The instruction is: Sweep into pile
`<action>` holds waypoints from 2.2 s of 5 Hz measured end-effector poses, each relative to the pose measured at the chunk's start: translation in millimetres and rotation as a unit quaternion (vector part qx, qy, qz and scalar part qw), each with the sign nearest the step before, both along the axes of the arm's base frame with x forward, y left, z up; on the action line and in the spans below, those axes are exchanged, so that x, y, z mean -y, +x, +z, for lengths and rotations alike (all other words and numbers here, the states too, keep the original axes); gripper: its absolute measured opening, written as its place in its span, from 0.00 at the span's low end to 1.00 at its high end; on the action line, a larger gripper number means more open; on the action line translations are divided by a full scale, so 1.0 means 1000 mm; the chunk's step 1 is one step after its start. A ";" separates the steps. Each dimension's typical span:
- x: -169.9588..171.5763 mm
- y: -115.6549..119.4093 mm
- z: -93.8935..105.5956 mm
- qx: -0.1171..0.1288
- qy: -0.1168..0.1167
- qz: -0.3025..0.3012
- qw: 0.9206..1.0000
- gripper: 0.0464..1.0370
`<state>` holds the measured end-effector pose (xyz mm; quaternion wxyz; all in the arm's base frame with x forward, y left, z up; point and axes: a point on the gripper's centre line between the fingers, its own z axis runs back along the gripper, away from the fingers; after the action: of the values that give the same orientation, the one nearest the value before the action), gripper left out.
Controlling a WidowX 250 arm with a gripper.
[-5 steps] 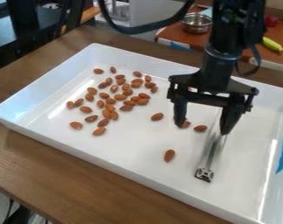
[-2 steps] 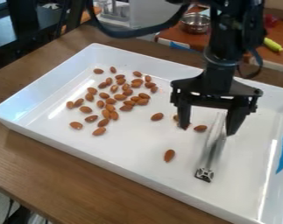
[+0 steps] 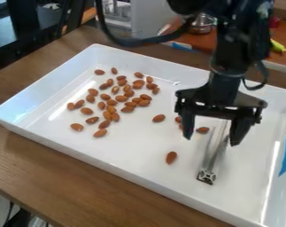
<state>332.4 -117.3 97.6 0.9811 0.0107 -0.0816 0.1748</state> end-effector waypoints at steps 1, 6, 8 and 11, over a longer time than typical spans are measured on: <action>0.005 0.002 -0.005 -0.013 -0.006 -0.004 1.000 0.96; -0.016 0.030 -0.021 -0.021 -0.021 -0.016 0.999 0.34; -0.090 0.039 -0.023 -0.026 -0.014 -0.036 0.999 0.34; -0.195 0.038 -0.025 -0.075 0.040 -0.083 0.993 0.34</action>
<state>369.9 77.8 72.5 0.9944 0.0565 -0.0156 0.0879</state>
